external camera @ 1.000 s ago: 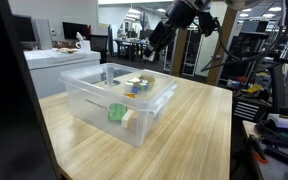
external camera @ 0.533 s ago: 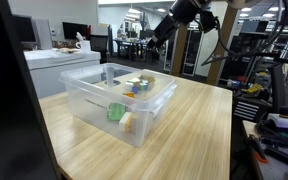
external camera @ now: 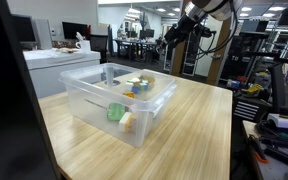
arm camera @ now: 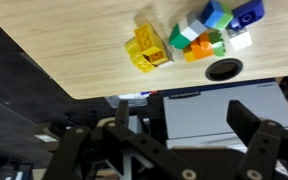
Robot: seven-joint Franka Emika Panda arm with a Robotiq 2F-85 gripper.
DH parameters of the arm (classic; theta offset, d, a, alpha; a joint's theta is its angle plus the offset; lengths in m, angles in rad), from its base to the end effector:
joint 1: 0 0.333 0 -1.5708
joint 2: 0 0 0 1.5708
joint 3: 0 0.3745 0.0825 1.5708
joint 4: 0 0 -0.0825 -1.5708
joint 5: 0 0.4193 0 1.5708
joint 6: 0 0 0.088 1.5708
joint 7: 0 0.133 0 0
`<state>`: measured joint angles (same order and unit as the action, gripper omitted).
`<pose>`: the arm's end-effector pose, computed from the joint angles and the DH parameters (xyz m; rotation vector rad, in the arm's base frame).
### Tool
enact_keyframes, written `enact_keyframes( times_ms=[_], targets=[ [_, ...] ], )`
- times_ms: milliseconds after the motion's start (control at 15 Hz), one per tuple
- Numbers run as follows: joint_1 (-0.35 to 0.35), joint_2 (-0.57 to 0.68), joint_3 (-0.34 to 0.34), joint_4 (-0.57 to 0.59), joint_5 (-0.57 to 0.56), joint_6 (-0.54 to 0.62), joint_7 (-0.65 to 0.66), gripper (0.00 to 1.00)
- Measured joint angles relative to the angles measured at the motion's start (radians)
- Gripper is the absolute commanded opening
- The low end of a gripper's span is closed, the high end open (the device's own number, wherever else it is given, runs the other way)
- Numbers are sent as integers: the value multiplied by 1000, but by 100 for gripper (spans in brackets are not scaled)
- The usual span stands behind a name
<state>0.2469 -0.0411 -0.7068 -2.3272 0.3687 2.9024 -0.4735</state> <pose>0.5145 -0.2792 0.4311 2.8821 -0.4742 0.9479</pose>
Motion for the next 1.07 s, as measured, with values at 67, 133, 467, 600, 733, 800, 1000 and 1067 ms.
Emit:
enact_keyframes(
  times_ms=[67, 133, 467, 600, 733, 800, 1000, 1067],
  targets=[
    [-4, 54, -24, 26, 41, 3, 0, 100],
    [-11, 100, -35, 46, 78, 4, 0, 100],
    [-73, 312, 10, 130, 221, 8, -18, 100],
    [-108, 391, 52, 166, 238, 17, -21, 100],
    [-145, 467, 97, 208, 243, 30, -21, 100],
    [-161, 500, 117, 229, 243, 37, -21, 100],
    [-205, 582, 172, 294, 243, 54, -22, 100],
    [-217, 605, 189, 317, 243, 60, -29, 100]
  ],
)
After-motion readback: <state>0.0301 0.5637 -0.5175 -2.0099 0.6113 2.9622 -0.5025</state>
